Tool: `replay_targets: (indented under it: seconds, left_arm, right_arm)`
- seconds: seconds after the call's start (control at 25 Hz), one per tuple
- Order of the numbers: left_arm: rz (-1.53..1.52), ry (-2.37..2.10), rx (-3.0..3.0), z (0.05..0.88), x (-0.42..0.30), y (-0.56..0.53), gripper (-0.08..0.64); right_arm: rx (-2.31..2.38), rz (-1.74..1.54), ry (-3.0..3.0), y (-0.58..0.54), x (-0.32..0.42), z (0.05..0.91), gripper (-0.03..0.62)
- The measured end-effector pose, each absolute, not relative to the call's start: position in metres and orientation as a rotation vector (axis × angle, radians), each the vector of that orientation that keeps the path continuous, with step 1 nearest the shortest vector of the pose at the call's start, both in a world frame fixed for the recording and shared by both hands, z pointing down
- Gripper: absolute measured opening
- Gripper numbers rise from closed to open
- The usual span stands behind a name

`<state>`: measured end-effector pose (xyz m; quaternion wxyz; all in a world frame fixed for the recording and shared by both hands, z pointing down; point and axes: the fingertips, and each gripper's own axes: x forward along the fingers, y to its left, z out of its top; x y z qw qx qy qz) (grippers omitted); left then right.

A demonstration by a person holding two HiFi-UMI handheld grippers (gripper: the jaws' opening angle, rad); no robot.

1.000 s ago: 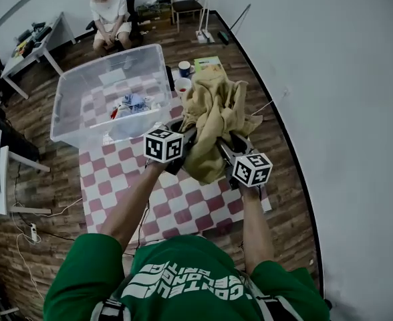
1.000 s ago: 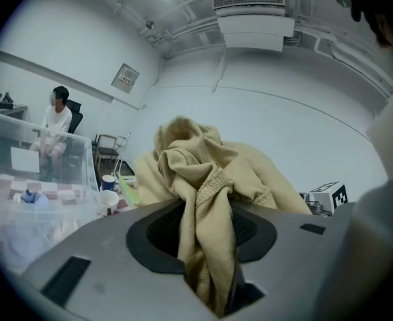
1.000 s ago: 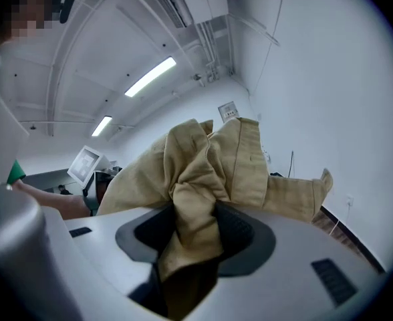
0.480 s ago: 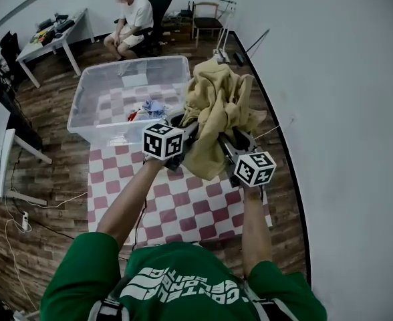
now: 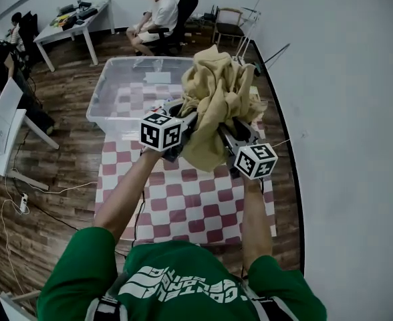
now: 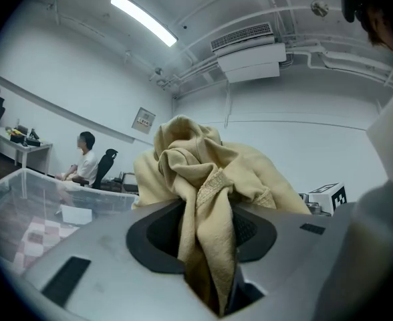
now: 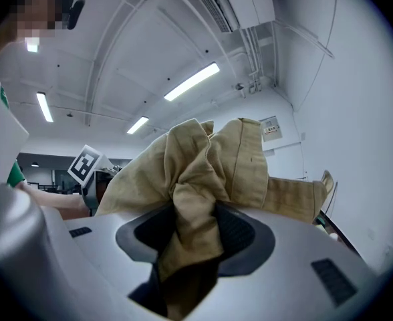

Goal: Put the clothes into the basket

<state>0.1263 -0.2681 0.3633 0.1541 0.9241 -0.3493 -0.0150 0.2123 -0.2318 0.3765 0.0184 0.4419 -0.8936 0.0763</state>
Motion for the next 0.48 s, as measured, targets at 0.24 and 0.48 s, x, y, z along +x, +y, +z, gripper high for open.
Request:
replay_targets:
  seconds: [0.24, 0.48]
  left_arm:
    - [-0.090, -1.118, 2.645, 0.336, 0.053, -0.286, 0.140]
    - [-0.129, -1.233, 2.624, 0.321, -0.004, -0.298, 0.140]
  right_arm:
    - [1.256, 0.158, -2.843, -0.257, 0.142, 0.349, 0.192]
    - [1.144, 0.100, -2.898, -0.276, 0.087, 0.335, 0.192]
